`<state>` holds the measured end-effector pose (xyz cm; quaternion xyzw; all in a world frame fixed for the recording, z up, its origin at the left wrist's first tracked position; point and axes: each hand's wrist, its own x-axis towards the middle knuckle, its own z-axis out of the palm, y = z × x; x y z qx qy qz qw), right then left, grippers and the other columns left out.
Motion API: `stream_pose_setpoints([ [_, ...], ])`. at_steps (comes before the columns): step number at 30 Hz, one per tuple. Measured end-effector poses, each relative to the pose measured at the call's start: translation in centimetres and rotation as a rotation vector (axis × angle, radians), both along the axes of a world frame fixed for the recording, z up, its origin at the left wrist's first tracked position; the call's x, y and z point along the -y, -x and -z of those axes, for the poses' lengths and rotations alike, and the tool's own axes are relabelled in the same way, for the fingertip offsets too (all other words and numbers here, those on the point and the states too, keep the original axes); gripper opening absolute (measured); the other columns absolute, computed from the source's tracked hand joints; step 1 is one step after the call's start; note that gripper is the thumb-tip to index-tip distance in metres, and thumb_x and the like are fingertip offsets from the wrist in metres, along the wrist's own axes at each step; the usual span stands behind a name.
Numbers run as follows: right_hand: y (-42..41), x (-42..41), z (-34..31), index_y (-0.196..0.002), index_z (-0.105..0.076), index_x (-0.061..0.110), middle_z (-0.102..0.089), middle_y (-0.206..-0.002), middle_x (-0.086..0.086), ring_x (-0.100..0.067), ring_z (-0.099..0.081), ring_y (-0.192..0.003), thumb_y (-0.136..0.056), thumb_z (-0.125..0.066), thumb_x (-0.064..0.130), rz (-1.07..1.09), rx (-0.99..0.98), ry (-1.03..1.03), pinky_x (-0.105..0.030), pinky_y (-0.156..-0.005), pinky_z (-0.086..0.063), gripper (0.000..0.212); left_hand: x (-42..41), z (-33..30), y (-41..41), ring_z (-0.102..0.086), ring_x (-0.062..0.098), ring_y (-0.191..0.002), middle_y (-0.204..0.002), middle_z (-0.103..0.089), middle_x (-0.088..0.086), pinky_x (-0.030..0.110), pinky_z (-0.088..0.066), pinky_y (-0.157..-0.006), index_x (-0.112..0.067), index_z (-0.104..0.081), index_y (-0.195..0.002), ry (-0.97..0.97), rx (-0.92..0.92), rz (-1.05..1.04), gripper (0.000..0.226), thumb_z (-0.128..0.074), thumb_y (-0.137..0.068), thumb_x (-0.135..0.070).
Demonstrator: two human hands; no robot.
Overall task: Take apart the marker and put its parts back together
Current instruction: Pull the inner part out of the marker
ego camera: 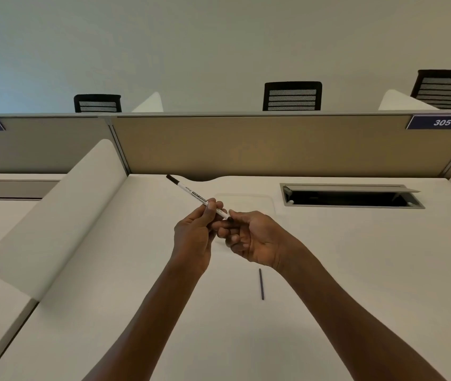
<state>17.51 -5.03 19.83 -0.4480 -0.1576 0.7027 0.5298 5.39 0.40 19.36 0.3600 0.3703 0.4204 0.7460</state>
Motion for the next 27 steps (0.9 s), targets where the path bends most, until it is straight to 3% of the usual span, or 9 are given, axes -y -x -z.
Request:
stream_pose_setpoints([
  [5, -0.1, 0.5, 0.0, -0.077, -0.068, 0.003, -0.056, -0.063, -0.005, -0.008, -0.043, -0.043, -0.102, -0.038, 0.027, -0.022, -0.104, -0.025, -0.015, -0.033, -0.031, 0.045, 0.3, -0.1, 0.0, -0.066, 0.013, -0.067, -0.091, -0.074, 0.006, 0.033, -0.056, -0.091, 0.002, -0.068, -0.113, -0.009, -0.001, 0.001, 0.026, -0.060, -0.094, -0.014],
  [9, -0.4, 0.8, 0.0, -0.080, -0.059, 0.007, -0.051, -0.060, -0.001, -0.006, -0.040, -0.043, -0.103, -0.038, 0.025, -0.037, -0.130, -0.038, -0.013, -0.035, -0.027, 0.035, 0.4, -0.2, -0.1, -0.070, 0.017, -0.084, -0.090, -0.076, 0.005, 0.033, -0.055, -0.091, -0.002, -0.070, -0.110, -0.022, -0.011, -0.015, 0.022, -0.061, -0.093, -0.013],
  [11, -0.2, 0.6, 0.1, -0.079, -0.057, 0.007, -0.049, -0.058, -0.001, -0.005, -0.039, -0.043, -0.103, -0.041, 0.023, 0.020, -0.044, -0.027, -0.013, -0.034, -0.029, 0.033, 0.6, -0.1, -0.2, -0.070, 0.018, -0.089, -0.091, -0.076, 0.005, 0.031, -0.055, -0.090, -0.005, -0.071, -0.106, -0.050, -0.030, -0.035, 0.019, -0.061, -0.092, -0.012],
  [14, 0.7, -0.1, 0.2, -0.079, -0.060, 0.004, -0.049, -0.059, -0.002, -0.005, -0.039, -0.044, -0.102, -0.045, 0.023, 0.127, 0.331, -0.025, -0.014, -0.039, -0.030, 0.033, 0.9, 0.2, -0.6, -0.071, 0.018, -0.094, -0.096, -0.077, 0.006, 0.030, -0.054, -0.090, -0.012, -0.074, -0.095, -0.057, -0.071, -0.096, 0.011, -0.064, -0.090, -0.012],
  [16, 1.4, -0.5, 0.6, -0.086, -0.067, -0.001, -0.058, -0.066, -0.007, -0.012, -0.047, -0.053, -0.099, -0.049, 0.022, 0.189, 0.768, -0.050, -0.024, -0.048, -0.039, 0.032, 1.1, 0.3, -1.0, -0.071, 0.018, -0.096, -0.098, -0.076, 0.007, 0.029, -0.052, -0.089, -0.013, -0.075, -0.091, -0.016, -0.085, -0.139, 0.009, -0.066, -0.089, -0.013],
  [19, 2.4, -0.8, 2.2, -0.086, -0.070, 0.005, -0.070, -0.077, -0.009, -0.023, -0.062, -0.067, -0.092, -0.057, 0.012, 0.273, 1.598, -0.168, -0.036, -0.064, -0.053, 0.016, 1.1, 0.3, -1.4, -0.070, 0.014, -0.093, -0.096, -0.076, 0.004, 0.027, -0.050, -0.086, -0.012, -0.075, -0.092, 0.065, -0.101, -0.176, 0.010, -0.066, -0.090, -0.017],
  [21, 2.8, -0.8, 3.4, -0.084, -0.067, 0.006, -0.068, -0.073, -0.009, -0.022, -0.060, -0.063, -0.086, -0.063, 0.003, 0.349, 1.927, -0.326, -0.033, -0.057, -0.054, 0.005, 0.8, 0.0, -1.5, -0.070, 0.013, -0.087, -0.093, -0.076, 0.004, 0.026, -0.050, -0.082, -0.008, -0.074, -0.098, 0.120, -0.099, -0.178, 0.014, -0.065, -0.092, -0.018],
  [24, 2.2, -1.2, 5.3, -0.082, -0.065, 0.004, -0.063, -0.069, -0.010, -0.020, -0.056, -0.059, -0.082, -0.066, -0.002, 0.353, 2.183, -0.537, -0.032, -0.047, -0.053, 0.006, 0.6, -0.2, -1.5, -0.068, 0.012, -0.082, -0.081, -0.075, 0.002, 0.025, -0.050, -0.078, -0.008, -0.074, -0.096, 0.184, -0.094, -0.171, 0.013, -0.066, -0.092, -0.017],
  [27, 2.2, -1.1, 5.0, -0.087, -0.065, 0.005, -0.065, -0.073, -0.009, -0.019, -0.057, -0.061, -0.090, -0.059, 0.004, 0.323, 2.095, -0.497, -0.031, -0.053, -0.053, 0.006, 0.3, 0.1, -1.0, -0.068, 0.015, -0.087, -0.089, -0.075, 0.004, 0.026, -0.050, -0.080, -0.007, -0.074, -0.095, 0.147, -0.085, -0.139, 0.014, -0.065, -0.092, -0.018],
])
